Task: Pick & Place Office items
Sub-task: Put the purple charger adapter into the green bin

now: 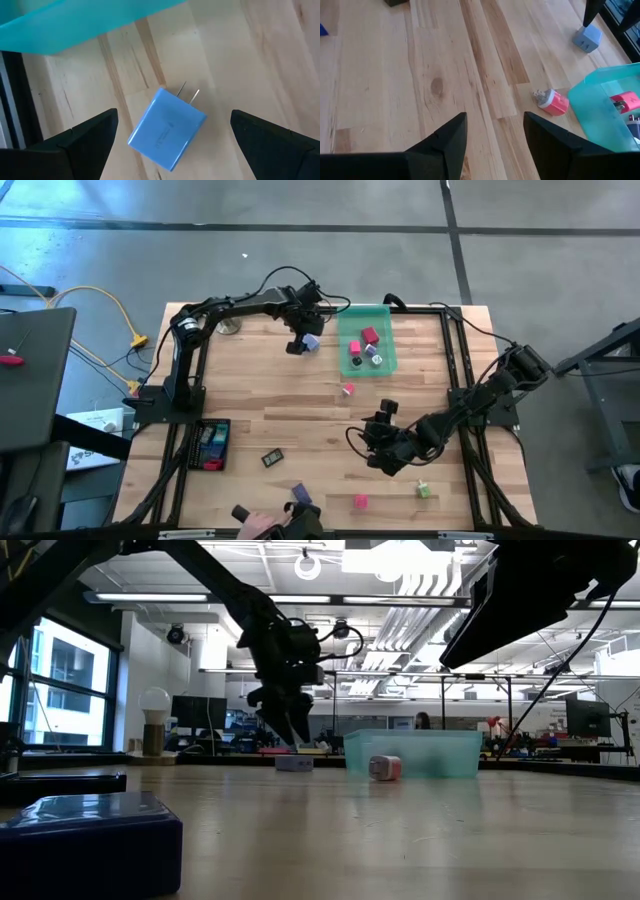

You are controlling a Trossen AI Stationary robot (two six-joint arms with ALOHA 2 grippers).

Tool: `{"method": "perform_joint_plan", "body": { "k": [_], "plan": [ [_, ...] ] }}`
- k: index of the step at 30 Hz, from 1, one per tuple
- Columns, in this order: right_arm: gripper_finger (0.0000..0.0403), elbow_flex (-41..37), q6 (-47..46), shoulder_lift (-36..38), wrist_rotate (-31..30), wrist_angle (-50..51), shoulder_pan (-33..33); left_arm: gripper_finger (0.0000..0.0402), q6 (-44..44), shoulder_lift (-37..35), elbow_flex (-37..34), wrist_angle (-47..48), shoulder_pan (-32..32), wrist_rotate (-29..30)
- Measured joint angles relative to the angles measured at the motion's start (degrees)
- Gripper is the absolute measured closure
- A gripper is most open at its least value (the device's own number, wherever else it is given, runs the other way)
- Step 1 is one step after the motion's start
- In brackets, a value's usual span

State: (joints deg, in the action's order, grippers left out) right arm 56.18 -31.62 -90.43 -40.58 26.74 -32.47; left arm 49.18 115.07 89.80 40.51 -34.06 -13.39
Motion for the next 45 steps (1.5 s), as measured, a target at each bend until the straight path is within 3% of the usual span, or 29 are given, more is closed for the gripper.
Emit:
{"method": "perform_joint_plan", "body": {
  "k": [45],
  "plan": [
    [0.0220, 0.00, -0.04, 0.00, -0.02, -0.04, 0.00, 0.0022, -0.56, 5.27, 0.00, -1.64, 0.16, 4.26]
  ]
}}
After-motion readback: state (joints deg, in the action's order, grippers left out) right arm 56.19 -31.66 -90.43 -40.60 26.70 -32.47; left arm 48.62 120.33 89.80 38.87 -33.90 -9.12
